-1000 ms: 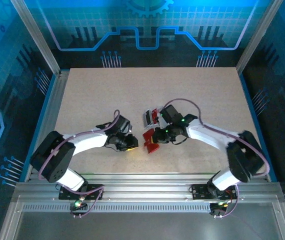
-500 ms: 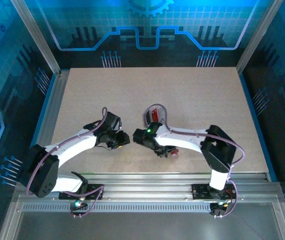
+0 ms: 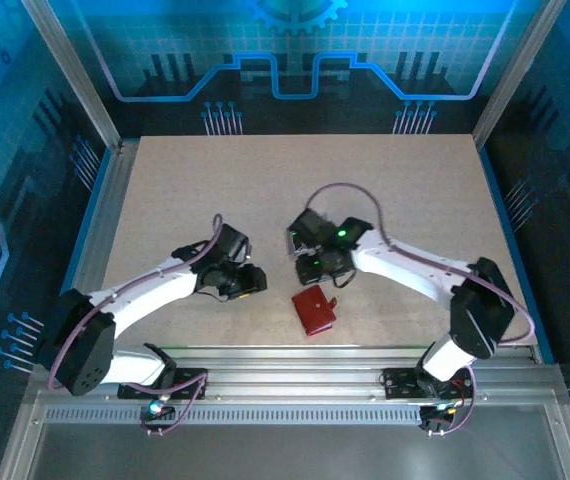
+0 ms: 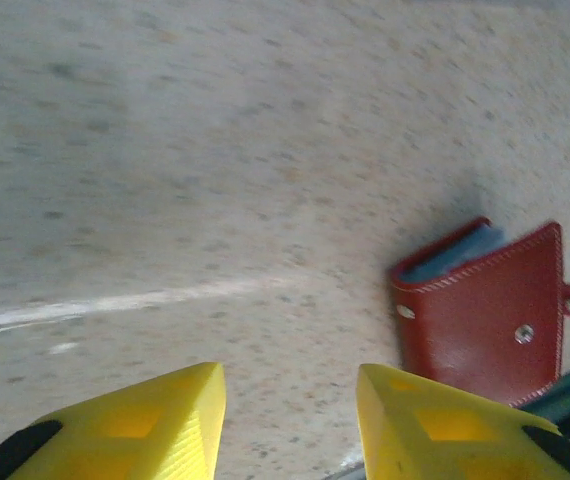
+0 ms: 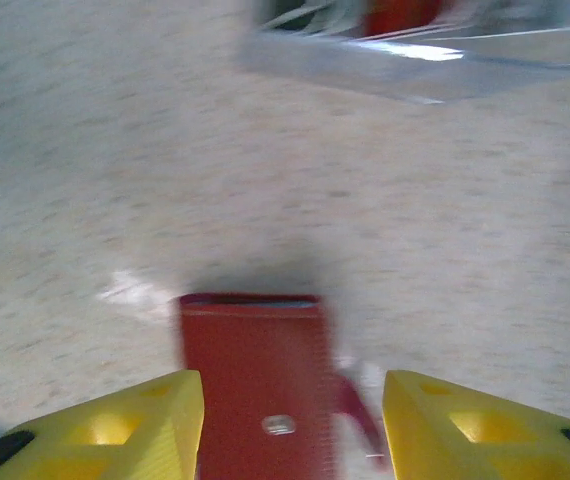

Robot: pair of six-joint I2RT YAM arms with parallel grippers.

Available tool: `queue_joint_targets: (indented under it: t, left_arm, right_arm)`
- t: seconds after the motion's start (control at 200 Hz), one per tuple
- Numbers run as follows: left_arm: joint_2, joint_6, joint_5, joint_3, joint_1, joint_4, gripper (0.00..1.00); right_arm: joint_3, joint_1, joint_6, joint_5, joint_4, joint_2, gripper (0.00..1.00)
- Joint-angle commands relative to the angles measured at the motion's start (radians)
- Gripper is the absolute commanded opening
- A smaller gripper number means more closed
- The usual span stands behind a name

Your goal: Put the credit cards into the card holder

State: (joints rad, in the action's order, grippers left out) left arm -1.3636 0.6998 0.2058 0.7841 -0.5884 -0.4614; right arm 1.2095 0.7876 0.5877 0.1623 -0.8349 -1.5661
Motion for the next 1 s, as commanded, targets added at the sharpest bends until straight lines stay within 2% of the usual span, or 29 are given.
queue_joint_targets:
  t: [0.0, 0.095, 0.195, 0.37, 0.675, 0.996]
  left_arm:
    - [-0.073, -0.007, 0.025, 0.058, -0.079, 0.030, 0.42]
    - [-0.150, -0.008, -0.006, 0.115, -0.142, 0.031, 0.44]
    - [-0.229, -0.001, -0.013, 0.151, -0.169, 0.032, 0.44]
    - [-0.297, 0.007, -0.026, 0.173, -0.220, 0.029, 0.47]
    - [-0.376, 0.037, -0.039, 0.184, -0.264, 0.058, 0.47]
    - [-0.403, 0.048, -0.069, 0.161, -0.272, 0.064, 0.46]
  right_arm:
    - [-0.103, -0.054, -0.061, -0.072, -0.003, 0.034, 0.53]
    - [-0.172, -0.101, -0.088, -0.187, 0.061, 0.058, 0.53]
    - [-0.215, -0.137, -0.098, -0.278, 0.116, 0.070, 0.51]
    - [-0.259, -0.177, -0.114, -0.334, 0.143, 0.068, 0.42]
    - [-0.287, -0.188, -0.120, -0.349, 0.140, 0.067, 0.26]
    - [-0.300, -0.191, -0.124, -0.324, 0.103, 0.085, 0.20]
